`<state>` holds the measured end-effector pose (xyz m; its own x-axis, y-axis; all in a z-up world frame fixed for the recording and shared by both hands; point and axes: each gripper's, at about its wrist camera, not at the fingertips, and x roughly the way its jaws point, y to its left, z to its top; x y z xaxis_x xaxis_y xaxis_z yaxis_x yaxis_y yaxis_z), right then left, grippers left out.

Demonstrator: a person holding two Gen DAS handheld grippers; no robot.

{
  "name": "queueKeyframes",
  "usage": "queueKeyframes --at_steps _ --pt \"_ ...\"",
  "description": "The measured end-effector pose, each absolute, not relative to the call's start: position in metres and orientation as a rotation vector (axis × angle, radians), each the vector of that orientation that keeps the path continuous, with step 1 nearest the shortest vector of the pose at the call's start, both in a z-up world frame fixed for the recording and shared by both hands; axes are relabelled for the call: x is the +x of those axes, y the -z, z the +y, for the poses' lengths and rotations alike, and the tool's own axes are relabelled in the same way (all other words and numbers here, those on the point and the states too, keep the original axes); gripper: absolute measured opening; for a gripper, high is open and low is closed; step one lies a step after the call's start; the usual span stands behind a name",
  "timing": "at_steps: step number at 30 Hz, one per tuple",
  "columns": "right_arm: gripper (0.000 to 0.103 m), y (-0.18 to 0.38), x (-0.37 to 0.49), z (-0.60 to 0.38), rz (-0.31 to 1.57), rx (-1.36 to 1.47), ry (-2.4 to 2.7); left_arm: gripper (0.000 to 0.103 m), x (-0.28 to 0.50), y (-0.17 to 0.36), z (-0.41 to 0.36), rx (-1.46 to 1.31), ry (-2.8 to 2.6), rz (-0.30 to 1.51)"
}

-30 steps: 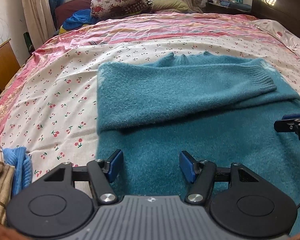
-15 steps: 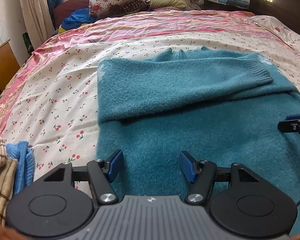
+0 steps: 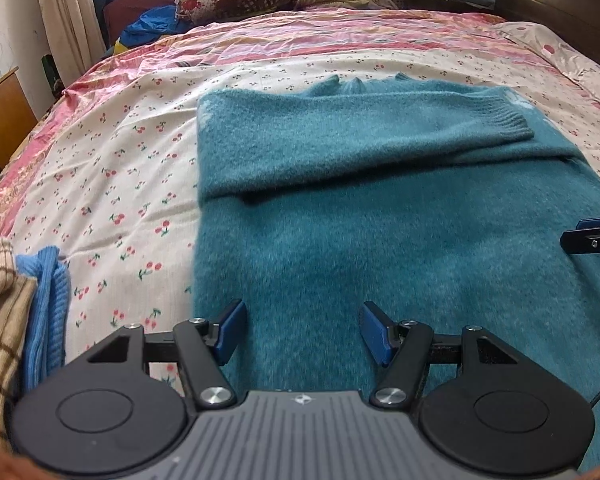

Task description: Fold small clothes

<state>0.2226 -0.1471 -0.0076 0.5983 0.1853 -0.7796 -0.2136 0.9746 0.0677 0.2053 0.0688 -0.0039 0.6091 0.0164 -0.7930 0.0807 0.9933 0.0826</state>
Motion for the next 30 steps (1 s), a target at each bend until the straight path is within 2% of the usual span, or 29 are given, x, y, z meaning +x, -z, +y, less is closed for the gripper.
queueKeyframes --at_steps 30 --pt "0.036 0.01 0.143 -0.174 0.961 -0.013 -0.199 0.068 0.124 0.003 0.074 0.117 0.048 0.946"
